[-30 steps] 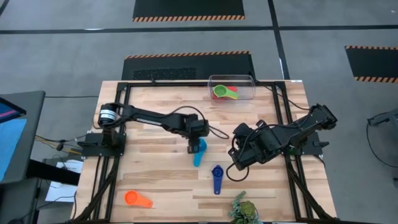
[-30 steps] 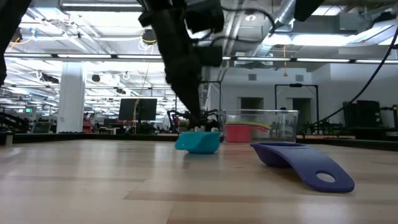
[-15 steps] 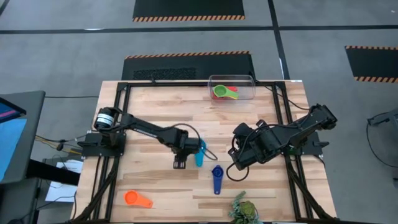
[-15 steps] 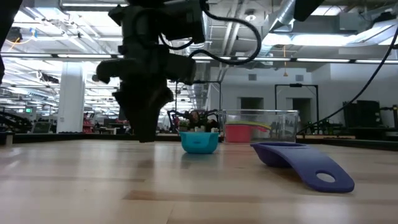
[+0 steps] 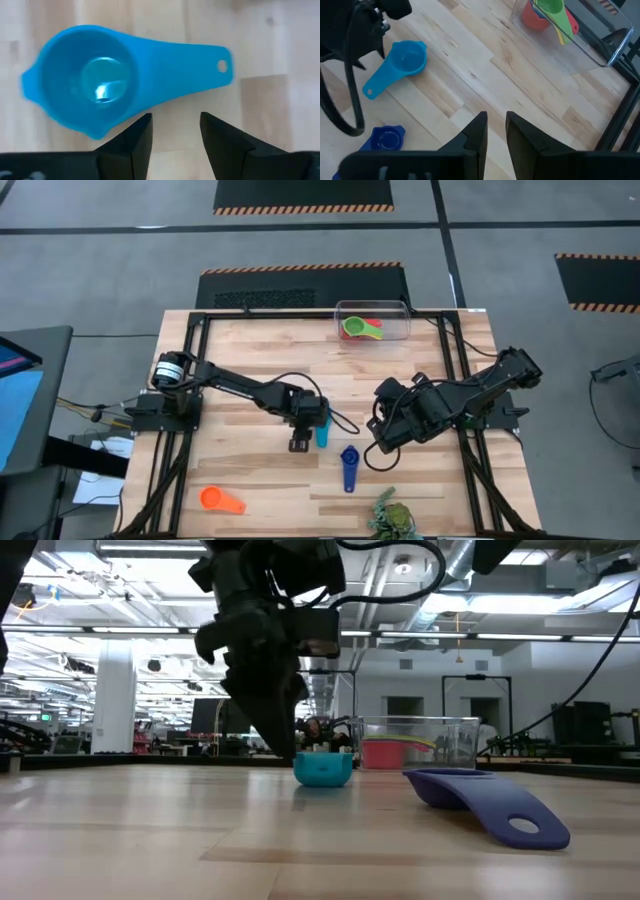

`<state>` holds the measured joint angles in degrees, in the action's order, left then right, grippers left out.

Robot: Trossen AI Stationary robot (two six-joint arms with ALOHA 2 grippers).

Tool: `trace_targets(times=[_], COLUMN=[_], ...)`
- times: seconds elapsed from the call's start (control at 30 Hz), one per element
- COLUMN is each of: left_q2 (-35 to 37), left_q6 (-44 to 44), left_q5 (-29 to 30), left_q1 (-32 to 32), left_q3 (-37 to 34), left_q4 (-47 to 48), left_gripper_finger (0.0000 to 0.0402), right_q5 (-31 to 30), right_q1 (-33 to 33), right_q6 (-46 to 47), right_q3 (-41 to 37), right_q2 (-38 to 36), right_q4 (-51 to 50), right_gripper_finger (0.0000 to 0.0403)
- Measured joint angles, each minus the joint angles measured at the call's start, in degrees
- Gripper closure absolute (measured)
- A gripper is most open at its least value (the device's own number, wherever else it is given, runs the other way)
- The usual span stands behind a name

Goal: Nest measuring cups in basket
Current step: Adjust the colored measuring cups to the top center of the table

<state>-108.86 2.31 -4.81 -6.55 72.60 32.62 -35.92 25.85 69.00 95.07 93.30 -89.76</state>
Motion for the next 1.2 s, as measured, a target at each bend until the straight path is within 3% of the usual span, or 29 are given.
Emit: trace_targets(times=[0.13, 0.37, 0.5, 0.8, 0.97, 1.2], left_q2=[-0.8, -5.5, -8.5, -10.5, -9.9, -9.3], left_q6=[-0.8, -2.1, -2.7, -6.8, -3.7, 1.9], left_q5=[-3.1, -1.4, -1.4, 4.9, 2.1, -2.0], left_q1=[-0.6, 0.1, 1.9, 9.0, 11.7, 6.4], left_q3=[0.0, 0.5, 4.7, 13.1, 17.6, 21.6], left_q4=[-0.5, -5.6, -5.3, -6.0, 6.8, 45.8], left_gripper_finger=[0.0249, 0.0249, 0.0249, 0.0249, 0.0249, 0.0249], right_q5=[0.0, 0.1, 0.2, 0.2, 0.9, 1.5], right_q1=[0.0, 0.0, 0.0, 0.0, 0.0, 0.0], right_q6=[0.0, -0.3, -0.4, -0.5, -0.5, -0.5], right_q3=[0.0, 0.0, 0.0, 0.0, 0.0, 0.0], right_q2=[0.0, 0.0, 0.0, 0.0, 0.0, 0.0], right_q4=[-0.3, -0.3, -0.3, -0.3, -0.3, -0.3], right_gripper_finger=[0.031, 0.031, 0.031, 0.031, 0.031, 0.031])
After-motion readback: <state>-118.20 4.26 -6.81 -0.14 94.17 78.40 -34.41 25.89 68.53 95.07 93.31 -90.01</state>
